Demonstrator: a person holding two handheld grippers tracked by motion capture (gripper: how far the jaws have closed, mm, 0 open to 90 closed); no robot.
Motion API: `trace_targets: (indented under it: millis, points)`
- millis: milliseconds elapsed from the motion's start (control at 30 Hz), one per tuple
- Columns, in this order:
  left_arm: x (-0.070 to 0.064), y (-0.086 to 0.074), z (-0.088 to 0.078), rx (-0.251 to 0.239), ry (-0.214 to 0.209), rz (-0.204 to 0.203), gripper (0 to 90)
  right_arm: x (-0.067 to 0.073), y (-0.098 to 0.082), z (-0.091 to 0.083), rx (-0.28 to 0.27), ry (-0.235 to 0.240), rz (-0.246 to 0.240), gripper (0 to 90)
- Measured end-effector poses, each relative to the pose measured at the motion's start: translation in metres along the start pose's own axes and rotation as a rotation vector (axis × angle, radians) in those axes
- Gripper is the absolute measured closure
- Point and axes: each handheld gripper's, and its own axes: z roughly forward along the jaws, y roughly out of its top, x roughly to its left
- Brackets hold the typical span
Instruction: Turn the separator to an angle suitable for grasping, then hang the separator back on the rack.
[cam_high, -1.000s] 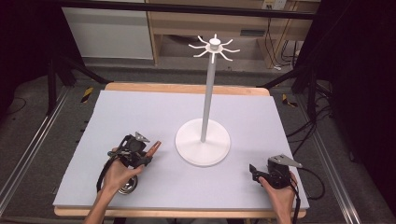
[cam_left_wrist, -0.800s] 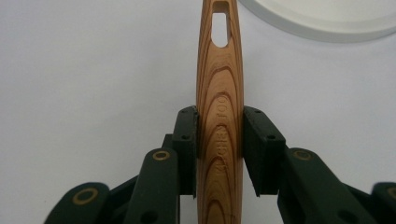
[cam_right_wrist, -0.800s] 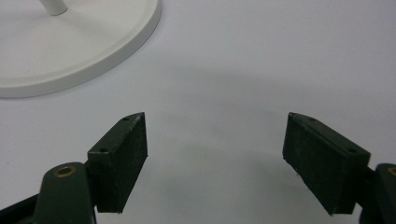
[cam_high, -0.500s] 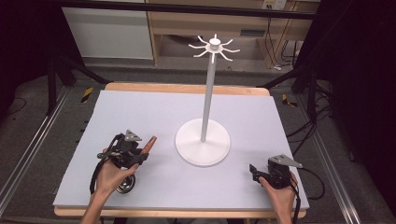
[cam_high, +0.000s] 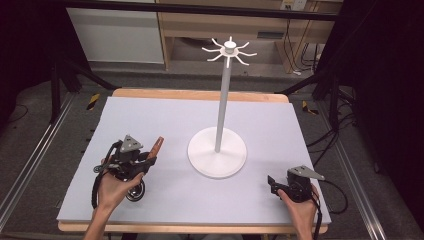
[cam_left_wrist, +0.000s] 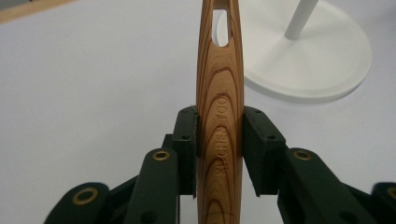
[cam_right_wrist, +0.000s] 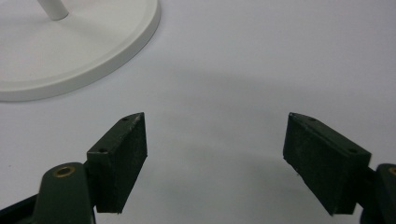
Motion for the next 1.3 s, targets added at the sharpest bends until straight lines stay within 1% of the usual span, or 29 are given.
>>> trace_targets:
  millis: [100, 367, 500, 600, 633, 767, 900, 1067, 1133, 1233, 1300]
  points:
    - [-0.001, 0.001, -0.007, -0.057, 0.003, -0.003, 67.6, 0.000, 0.000, 0.000, 0.000, -0.001, 0.000, 21.7]
    - [-0.007, 0.005, -0.019, -0.139, -0.004, -0.006, 67.5, 0.000, 0.000, 0.000, 0.001, -0.003, -0.002, 21.7]
    - [-0.008, 0.006, -0.027, -0.191, -0.019, -0.011, 67.5, 0.000, 0.000, 0.000, -0.002, -0.002, 0.000, 21.6]
    - [-0.009, 0.009, -0.034, -0.230, -0.027, -0.016, 67.5, 0.000, 0.000, 0.001, 0.003, 0.001, 0.010, 21.5]
    - [-0.009, 0.010, -0.036, -0.239, -0.029, -0.016, 67.5, 0.000, -0.001, 0.001, 0.001, -0.004, 0.006, 21.5]
    - [-0.012, 0.016, -0.043, -0.280, -0.022, -0.007, 67.5, 0.000, -0.001, 0.000, -0.001, -0.002, 0.004, 21.3]
    - [-0.015, 0.022, -0.047, -0.303, -0.027, 0.012, 67.5, -0.001, -0.001, 0.000, -0.004, -0.003, 0.003, 21.2]
    - [-0.013, 0.029, -0.045, -0.317, -0.033, 0.002, 67.5, -0.001, -0.001, 0.001, -0.003, 0.000, 0.001, 21.2]
    - [-0.012, 0.031, -0.046, -0.327, -0.038, -0.003, 67.5, -0.001, -0.001, 0.001, -0.002, 0.003, 0.009, 21.1]
    - [-0.012, 0.035, -0.047, -0.341, -0.048, -0.011, 67.5, -0.002, -0.001, 0.001, -0.002, -0.001, 0.006, 20.9]
    - [-0.012, 0.039, -0.048, -0.348, -0.048, -0.009, 67.5, -0.002, -0.001, 0.001, -0.004, -0.001, 0.004, 20.6]
